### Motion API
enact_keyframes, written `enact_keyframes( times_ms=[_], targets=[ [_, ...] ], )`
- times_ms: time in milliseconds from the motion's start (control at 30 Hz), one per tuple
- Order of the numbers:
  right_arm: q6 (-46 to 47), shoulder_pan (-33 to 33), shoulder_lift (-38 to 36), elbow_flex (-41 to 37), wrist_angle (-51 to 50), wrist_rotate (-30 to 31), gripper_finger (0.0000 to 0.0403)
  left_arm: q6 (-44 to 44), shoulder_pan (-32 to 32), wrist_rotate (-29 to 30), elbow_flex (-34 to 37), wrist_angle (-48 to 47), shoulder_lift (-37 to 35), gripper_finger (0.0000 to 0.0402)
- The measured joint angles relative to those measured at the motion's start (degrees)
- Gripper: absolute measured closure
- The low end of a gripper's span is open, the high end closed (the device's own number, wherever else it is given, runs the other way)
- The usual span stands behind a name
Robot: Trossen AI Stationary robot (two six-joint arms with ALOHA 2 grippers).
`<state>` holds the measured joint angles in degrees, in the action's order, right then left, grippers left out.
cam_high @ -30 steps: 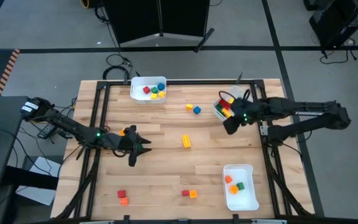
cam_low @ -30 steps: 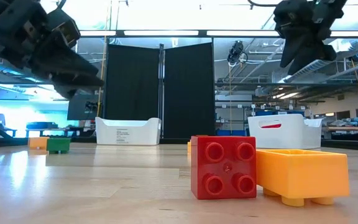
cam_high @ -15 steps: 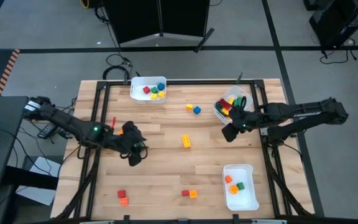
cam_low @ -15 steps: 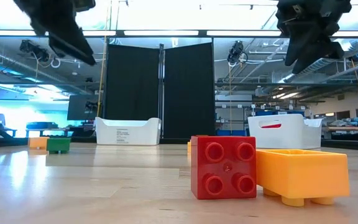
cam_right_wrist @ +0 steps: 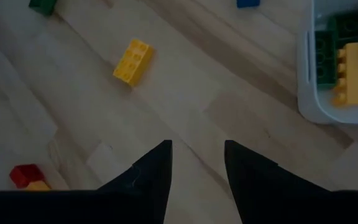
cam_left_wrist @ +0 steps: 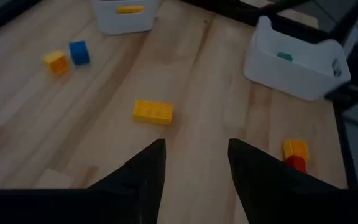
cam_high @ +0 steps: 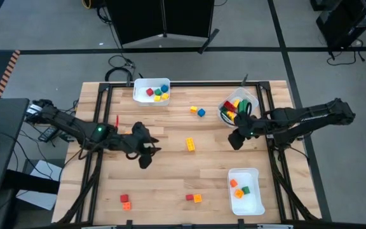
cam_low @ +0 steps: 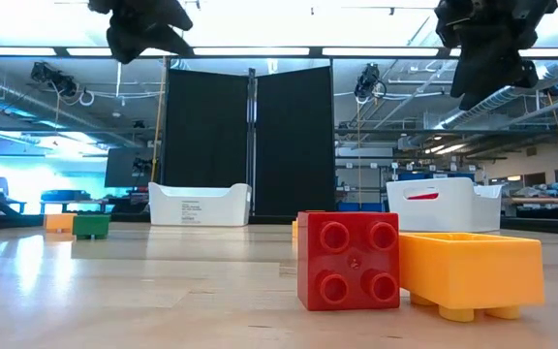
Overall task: Sort blocks by size
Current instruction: Put the red square block into the top left white bin
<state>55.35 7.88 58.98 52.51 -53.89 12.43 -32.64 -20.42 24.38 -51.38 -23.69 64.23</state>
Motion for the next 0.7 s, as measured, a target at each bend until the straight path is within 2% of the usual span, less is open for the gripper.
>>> enact_keyframes(
  times_ms=[200, 400, 533, 700],
  targets=[
    [0.0, 2.8, 0.0, 0.0, 0.0, 0.0, 0.0245, -5.2, 2.0, -0.1, 0.0, -5.0, 0.0, 0.0191],
    [-1.3, 4.4, 0.0, 0.0, -0.1, 0.0, 0.0245, -11.4, 2.4, 1.7, 0.0, -8.4, 0.0, 0.0112],
    [-1.5, 4.6, 0.0, 0.0, -0.1, 0.0, 0.0245, -14.6, 2.4, 1.2, 0.0, -6.7, 0.0, 0.0063],
    [-3.6, 4.6, 0.0, 0.0, -0.1, 0.0, 0.0245, -15.2, 2.4, 0.4, 0.0, -1.8, 0.0, 0.0036]
  ],
)
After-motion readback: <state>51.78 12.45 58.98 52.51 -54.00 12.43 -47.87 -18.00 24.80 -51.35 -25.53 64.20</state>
